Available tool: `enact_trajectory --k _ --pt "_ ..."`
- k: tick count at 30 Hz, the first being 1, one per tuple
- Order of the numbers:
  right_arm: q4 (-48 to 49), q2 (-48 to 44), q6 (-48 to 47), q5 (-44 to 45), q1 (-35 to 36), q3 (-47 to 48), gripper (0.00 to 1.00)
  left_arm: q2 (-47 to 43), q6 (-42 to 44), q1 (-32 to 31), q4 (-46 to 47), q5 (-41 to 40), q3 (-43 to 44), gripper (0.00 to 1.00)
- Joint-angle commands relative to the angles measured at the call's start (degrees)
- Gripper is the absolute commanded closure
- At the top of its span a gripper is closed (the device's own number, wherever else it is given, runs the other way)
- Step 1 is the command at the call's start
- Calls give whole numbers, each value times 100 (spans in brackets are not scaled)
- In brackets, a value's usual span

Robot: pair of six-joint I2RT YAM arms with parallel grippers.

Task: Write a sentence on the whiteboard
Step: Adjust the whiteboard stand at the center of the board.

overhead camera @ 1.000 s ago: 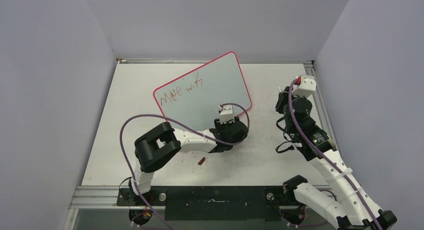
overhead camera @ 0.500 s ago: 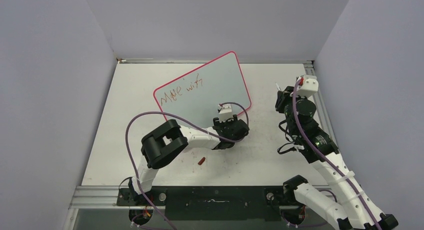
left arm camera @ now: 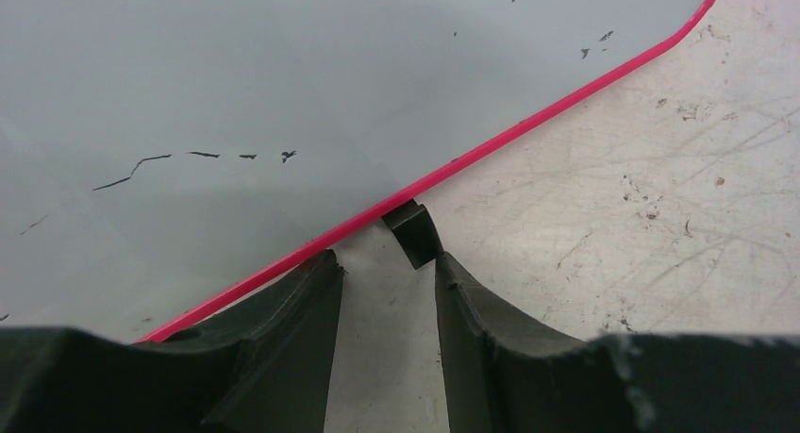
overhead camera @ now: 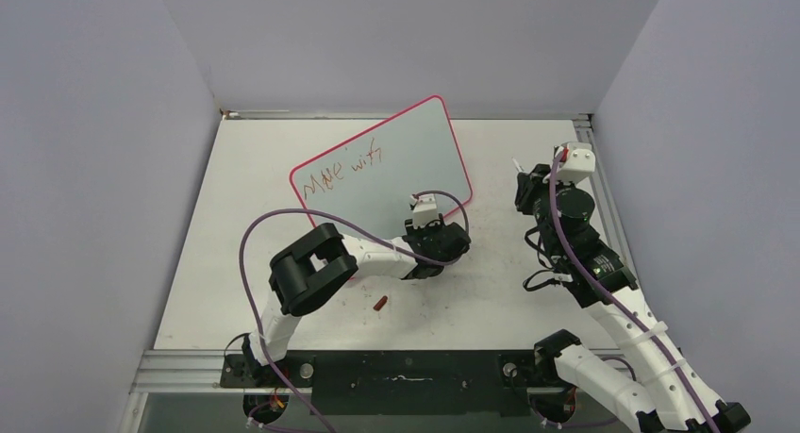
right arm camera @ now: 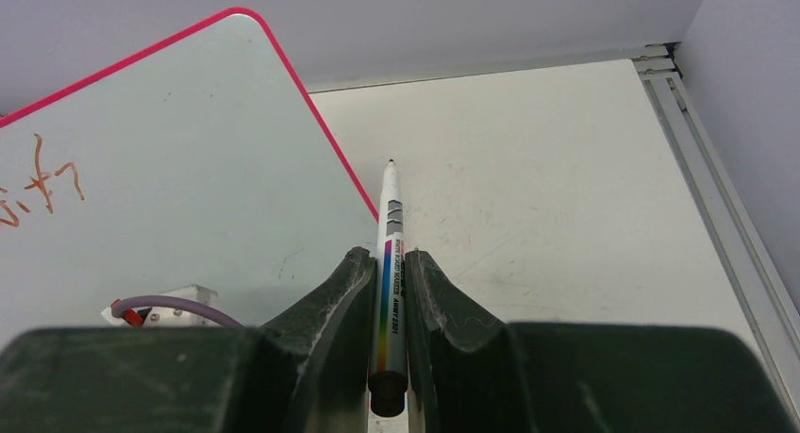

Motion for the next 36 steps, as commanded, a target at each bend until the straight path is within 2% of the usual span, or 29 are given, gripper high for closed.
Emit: enact_trajectory --k 1,13,19,36 --pt "303 -72 22 -124 -25 -22 95 150 -39 133 -45 -325 143 61" --pt "351 -37 56 -284 -25 -68 95 -517 -9 -24 -130 -676 -817 66" --pt "386 -6 85 -338 -18 -110 95 -1154 367 -124 448 -625 -1699 67" --pt "434 130 205 -511 -13 -193 95 -2180 272 -201 240 -882 -2996 67"
